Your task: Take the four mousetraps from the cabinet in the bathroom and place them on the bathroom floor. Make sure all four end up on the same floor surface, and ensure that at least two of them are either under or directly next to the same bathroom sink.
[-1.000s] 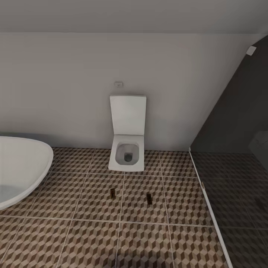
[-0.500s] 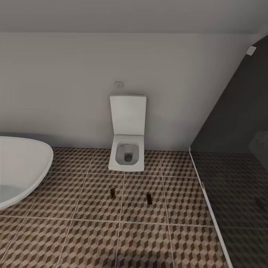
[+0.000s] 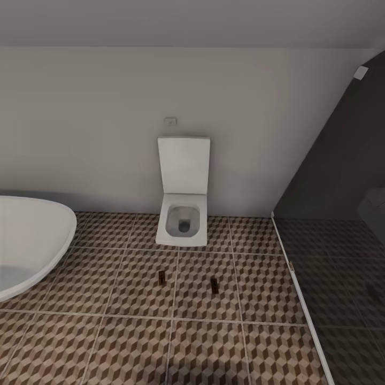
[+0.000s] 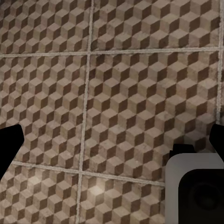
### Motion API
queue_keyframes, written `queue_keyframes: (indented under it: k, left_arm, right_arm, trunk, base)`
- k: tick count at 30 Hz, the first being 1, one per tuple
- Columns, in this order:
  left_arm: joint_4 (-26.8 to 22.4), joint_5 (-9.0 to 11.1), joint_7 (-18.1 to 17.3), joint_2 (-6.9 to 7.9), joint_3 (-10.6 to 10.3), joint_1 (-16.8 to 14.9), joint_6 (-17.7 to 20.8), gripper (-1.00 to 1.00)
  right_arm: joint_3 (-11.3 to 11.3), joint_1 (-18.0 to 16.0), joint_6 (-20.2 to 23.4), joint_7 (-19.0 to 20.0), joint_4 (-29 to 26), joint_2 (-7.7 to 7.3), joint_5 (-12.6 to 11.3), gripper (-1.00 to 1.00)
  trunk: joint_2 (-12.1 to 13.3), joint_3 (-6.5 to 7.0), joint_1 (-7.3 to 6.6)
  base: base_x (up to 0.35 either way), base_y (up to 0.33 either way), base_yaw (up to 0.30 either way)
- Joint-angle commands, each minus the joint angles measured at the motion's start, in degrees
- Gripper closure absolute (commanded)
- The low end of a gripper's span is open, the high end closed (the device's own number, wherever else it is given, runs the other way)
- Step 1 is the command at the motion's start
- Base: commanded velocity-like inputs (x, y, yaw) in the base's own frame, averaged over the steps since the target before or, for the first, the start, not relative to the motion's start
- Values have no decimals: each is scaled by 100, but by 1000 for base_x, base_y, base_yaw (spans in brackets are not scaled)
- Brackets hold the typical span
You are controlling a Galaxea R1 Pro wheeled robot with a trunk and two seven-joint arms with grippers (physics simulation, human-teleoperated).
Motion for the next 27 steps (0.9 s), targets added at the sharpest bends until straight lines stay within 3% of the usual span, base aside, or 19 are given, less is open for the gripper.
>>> queue_keyframes:
  k: [1,27]
  left_arm:
    - [18,15,25,-5,-49,-7,-25,-100]
    - [18,15,25,-5,-49,-7,-25,-100]
  right_arm:
    - [17,-3,-19,22,6,-2,-22,-100]
    - [17,-3,-19,22,7,-2,-22,-100]
  trunk:
    - [-9,-8,3]
    - [-9,-8,3]
  base:
    - [0,0,0]
    - [0,0,0]
